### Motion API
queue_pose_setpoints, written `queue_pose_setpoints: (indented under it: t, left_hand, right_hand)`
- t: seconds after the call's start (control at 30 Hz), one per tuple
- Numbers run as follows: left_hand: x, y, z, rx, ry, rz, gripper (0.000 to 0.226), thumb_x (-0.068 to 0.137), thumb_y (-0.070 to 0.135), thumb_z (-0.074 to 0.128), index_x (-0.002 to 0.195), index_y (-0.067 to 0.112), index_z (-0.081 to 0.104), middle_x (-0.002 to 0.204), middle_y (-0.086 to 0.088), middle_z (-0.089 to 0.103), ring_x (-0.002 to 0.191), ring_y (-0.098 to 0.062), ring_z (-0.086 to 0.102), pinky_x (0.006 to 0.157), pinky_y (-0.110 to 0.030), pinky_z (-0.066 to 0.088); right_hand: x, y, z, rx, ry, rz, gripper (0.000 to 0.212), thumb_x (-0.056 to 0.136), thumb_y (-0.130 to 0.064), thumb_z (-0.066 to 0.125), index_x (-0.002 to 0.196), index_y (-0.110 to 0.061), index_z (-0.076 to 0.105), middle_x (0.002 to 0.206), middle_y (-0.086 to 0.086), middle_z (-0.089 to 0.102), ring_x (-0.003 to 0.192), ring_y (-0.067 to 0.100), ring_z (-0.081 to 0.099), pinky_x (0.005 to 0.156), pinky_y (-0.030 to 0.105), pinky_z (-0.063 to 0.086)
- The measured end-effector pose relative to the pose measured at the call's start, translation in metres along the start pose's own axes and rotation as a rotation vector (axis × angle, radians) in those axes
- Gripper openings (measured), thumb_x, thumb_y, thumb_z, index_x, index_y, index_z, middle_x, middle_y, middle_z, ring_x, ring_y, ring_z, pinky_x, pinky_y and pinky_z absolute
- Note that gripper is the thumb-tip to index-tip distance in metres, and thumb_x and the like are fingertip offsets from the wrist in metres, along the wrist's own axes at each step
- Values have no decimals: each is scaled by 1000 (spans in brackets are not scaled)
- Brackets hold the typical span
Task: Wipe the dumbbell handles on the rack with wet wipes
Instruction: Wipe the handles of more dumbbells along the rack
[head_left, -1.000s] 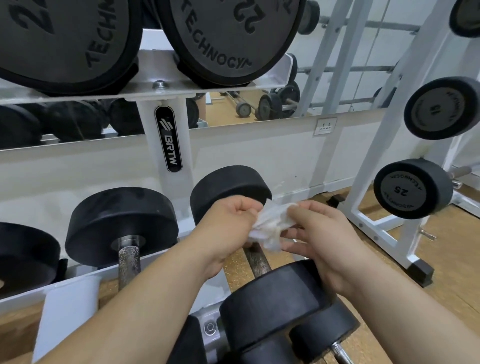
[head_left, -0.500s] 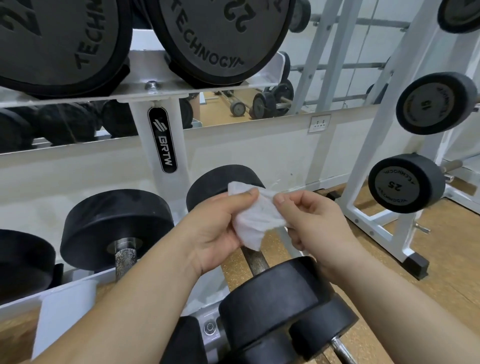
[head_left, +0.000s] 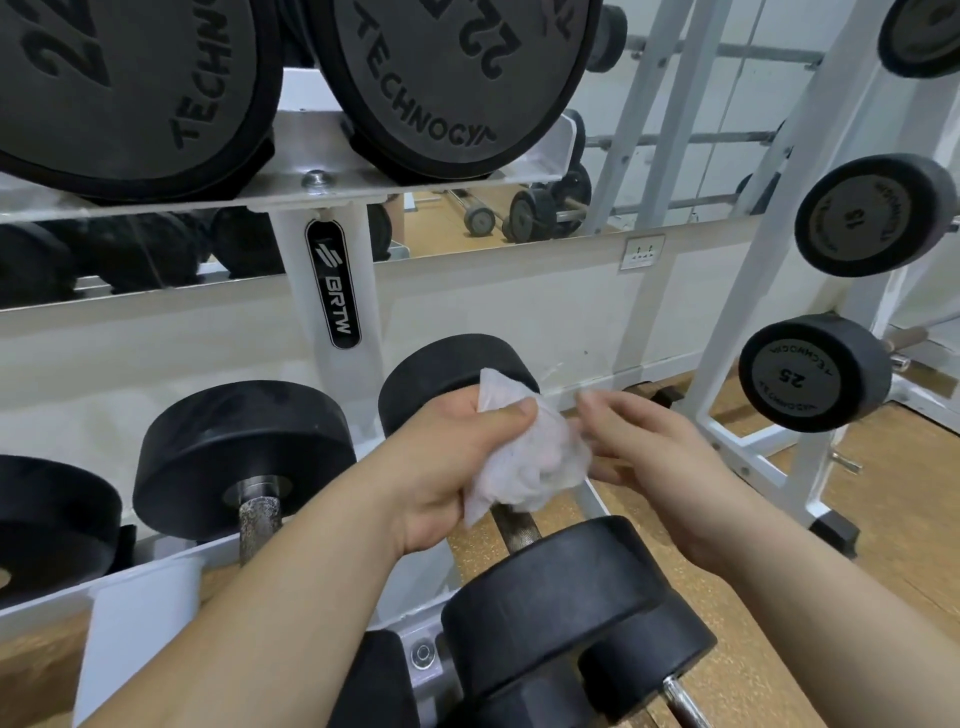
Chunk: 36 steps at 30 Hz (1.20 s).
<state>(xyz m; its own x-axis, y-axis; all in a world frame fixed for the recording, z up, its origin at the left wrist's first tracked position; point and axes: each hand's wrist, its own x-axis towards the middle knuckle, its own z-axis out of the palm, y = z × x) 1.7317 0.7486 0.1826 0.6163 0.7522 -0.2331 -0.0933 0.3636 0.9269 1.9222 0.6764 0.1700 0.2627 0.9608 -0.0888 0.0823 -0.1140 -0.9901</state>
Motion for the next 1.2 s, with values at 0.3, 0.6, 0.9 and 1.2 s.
queue_pose_setpoints:
  t: [0.3,0.6,0.9,1.2]
  left_hand:
    - [4,-1,-2,47,398,221,16,93,25,77,99,11,76,94,-11,78,85,-28,74,68,-39,63]
    - [28,11,-29,1415,562,366,58,93,41,62,147,39,43,148,5,43,143,-27,31,117,-50,32]
    - [43,-7,-59,1216,447,493,61,100,41,58,154,47,32,156,9,33,142,-22,28,120,-46,31]
    - [51,-16,-60,1144,466,519,60,102,34,57,154,47,31,159,7,25,144,-25,20,124,-45,21]
  right_hand:
    - [-4,-16,19,100,-52,130,24,90,-24,79,101,-2,78,77,9,66,57,15,54,46,27,33]
    - [26,9,13,-126,293,192,38,100,-30,64,104,8,65,85,12,62,73,26,57,64,34,45]
    - [59,8,42,-153,-5,455,20,97,1,46,91,-7,63,86,18,65,74,30,65,78,46,57]
    - [57,2,73,-485,-192,334,20,103,-6,47,87,-11,59,82,10,63,67,17,61,66,29,52]
